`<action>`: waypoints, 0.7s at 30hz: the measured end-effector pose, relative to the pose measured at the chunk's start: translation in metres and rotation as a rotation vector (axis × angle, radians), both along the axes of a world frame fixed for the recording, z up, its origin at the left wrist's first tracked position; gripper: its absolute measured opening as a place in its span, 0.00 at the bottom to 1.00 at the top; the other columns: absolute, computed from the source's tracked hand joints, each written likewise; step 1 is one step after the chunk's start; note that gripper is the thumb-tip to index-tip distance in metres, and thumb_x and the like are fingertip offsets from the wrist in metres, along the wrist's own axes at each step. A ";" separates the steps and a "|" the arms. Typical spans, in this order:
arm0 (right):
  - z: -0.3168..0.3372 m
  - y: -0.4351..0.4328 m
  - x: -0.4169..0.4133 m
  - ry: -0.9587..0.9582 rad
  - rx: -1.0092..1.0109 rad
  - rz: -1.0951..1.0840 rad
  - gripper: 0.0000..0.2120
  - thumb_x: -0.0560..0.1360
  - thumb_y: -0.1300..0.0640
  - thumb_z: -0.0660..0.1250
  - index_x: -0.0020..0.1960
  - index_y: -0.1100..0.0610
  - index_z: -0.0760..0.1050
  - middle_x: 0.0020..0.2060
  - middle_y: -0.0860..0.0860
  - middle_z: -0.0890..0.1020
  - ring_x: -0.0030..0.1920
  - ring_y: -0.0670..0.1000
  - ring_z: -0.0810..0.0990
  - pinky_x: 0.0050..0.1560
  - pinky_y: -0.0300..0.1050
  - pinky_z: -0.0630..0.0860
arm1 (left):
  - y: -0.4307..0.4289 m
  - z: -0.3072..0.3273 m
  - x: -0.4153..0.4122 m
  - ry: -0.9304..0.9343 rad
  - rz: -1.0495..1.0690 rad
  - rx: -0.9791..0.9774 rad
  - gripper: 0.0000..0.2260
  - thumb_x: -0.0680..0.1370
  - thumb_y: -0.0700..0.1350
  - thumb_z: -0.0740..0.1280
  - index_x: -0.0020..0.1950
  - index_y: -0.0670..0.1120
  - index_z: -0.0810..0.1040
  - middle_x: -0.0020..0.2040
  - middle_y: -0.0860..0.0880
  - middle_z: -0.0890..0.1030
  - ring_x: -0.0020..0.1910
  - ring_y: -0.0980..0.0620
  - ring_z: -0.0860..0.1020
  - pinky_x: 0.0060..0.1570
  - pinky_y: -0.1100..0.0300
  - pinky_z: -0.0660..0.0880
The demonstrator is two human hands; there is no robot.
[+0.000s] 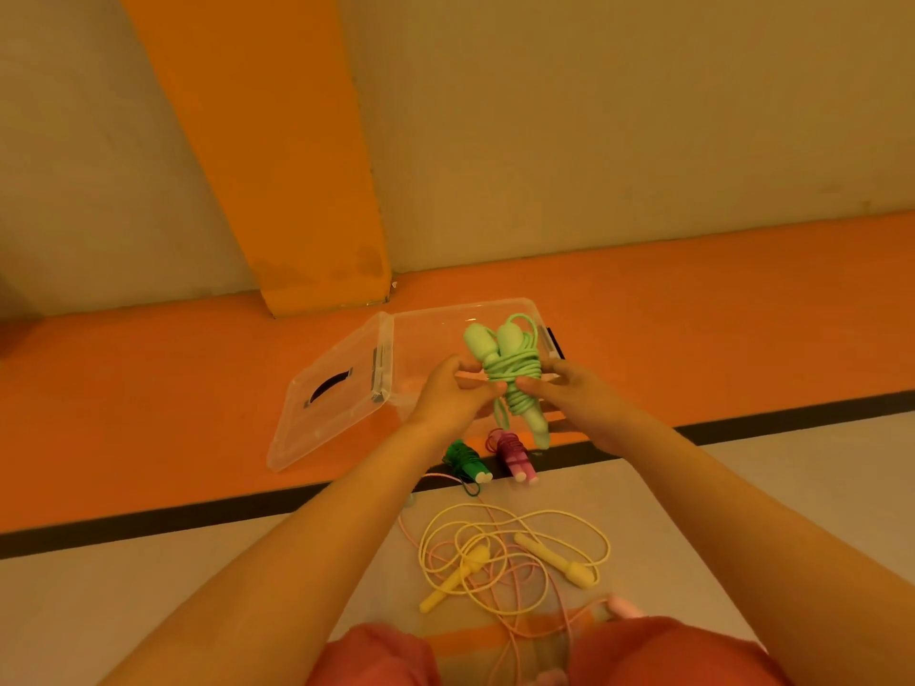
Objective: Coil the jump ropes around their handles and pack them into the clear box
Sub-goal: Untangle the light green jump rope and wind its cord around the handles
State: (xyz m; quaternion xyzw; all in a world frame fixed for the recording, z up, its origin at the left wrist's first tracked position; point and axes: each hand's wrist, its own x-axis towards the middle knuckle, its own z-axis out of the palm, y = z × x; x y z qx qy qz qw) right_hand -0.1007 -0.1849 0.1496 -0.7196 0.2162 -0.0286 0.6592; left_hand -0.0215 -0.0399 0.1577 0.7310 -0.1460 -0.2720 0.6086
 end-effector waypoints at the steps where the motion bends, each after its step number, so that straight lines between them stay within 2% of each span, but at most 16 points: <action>1: -0.011 -0.005 0.002 0.013 -0.013 -0.007 0.15 0.75 0.53 0.68 0.60 0.56 0.74 0.46 0.53 0.81 0.45 0.50 0.81 0.47 0.48 0.77 | -0.006 -0.012 0.003 0.038 0.003 -0.002 0.10 0.75 0.37 0.70 0.52 0.42 0.71 0.56 0.33 0.77 0.49 0.42 0.79 0.49 0.53 0.79; 4: -0.052 -0.021 0.002 0.073 0.049 -0.055 0.14 0.75 0.54 0.68 0.59 0.56 0.74 0.47 0.55 0.81 0.44 0.51 0.81 0.46 0.48 0.78 | -0.026 -0.052 0.013 0.140 -0.008 0.014 0.09 0.75 0.35 0.70 0.47 0.44 0.71 0.53 0.35 0.78 0.46 0.44 0.80 0.50 0.52 0.80; 7: -0.099 -0.035 0.002 0.162 0.160 -0.121 0.13 0.75 0.54 0.68 0.59 0.55 0.74 0.46 0.54 0.81 0.41 0.49 0.81 0.37 0.44 0.77 | -0.046 -0.093 0.020 0.265 -0.073 0.006 0.08 0.77 0.31 0.65 0.45 0.42 0.71 0.41 0.44 0.79 0.36 0.53 0.80 0.37 0.64 0.80; 8: -0.115 -0.040 0.001 0.190 0.177 -0.135 0.13 0.75 0.54 0.68 0.58 0.55 0.74 0.47 0.54 0.81 0.40 0.48 0.81 0.36 0.43 0.77 | -0.052 -0.106 0.021 0.297 -0.106 0.019 0.09 0.77 0.29 0.63 0.44 0.42 0.72 0.37 0.46 0.80 0.32 0.56 0.80 0.36 0.66 0.79; 10: -0.143 -0.050 0.002 0.237 0.205 -0.168 0.10 0.75 0.55 0.68 0.55 0.56 0.75 0.46 0.54 0.81 0.39 0.47 0.80 0.33 0.41 0.76 | -0.066 -0.137 0.025 0.343 -0.171 0.077 0.11 0.76 0.27 0.62 0.45 0.43 0.73 0.34 0.50 0.80 0.33 0.56 0.80 0.40 0.64 0.78; 12: -0.169 -0.064 0.003 0.280 0.222 -0.209 0.05 0.75 0.57 0.68 0.50 0.54 0.74 0.42 0.53 0.80 0.38 0.47 0.79 0.34 0.41 0.75 | -0.081 -0.169 0.030 0.380 -0.220 0.130 0.13 0.75 0.25 0.61 0.52 0.41 0.73 0.40 0.48 0.77 0.39 0.54 0.77 0.42 0.63 0.75; 13: -0.183 -0.072 0.005 0.298 0.229 -0.232 0.04 0.75 0.57 0.68 0.49 0.53 0.74 0.43 0.54 0.80 0.38 0.48 0.79 0.36 0.42 0.75 | -0.089 -0.183 0.035 0.389 -0.258 0.153 0.17 0.75 0.23 0.60 0.59 0.39 0.71 0.41 0.47 0.74 0.41 0.54 0.74 0.40 0.66 0.74; 15: -0.207 -0.088 0.012 0.324 0.231 -0.265 0.08 0.75 0.57 0.68 0.53 0.55 0.74 0.47 0.57 0.80 0.40 0.50 0.79 0.38 0.43 0.76 | -0.102 -0.205 0.045 0.369 -0.364 0.202 0.22 0.75 0.22 0.58 0.67 0.34 0.67 0.45 0.47 0.73 0.47 0.52 0.73 0.37 0.70 0.73; 18: -0.241 -0.107 0.026 0.354 0.199 -0.296 0.13 0.75 0.57 0.69 0.58 0.57 0.74 0.48 0.58 0.80 0.41 0.52 0.79 0.42 0.49 0.77 | -0.124 -0.234 0.062 0.343 -0.462 0.257 0.25 0.74 0.22 0.60 0.70 0.33 0.64 0.64 0.38 0.73 0.63 0.48 0.71 0.49 0.67 0.72; 21: -0.272 -0.126 0.039 0.366 0.125 -0.344 0.15 0.74 0.57 0.70 0.58 0.59 0.73 0.47 0.59 0.80 0.45 0.56 0.79 0.49 0.59 0.76 | -0.149 -0.260 0.076 0.385 -0.465 0.280 0.26 0.74 0.21 0.60 0.71 0.33 0.62 0.70 0.34 0.67 0.62 0.47 0.71 0.50 0.66 0.72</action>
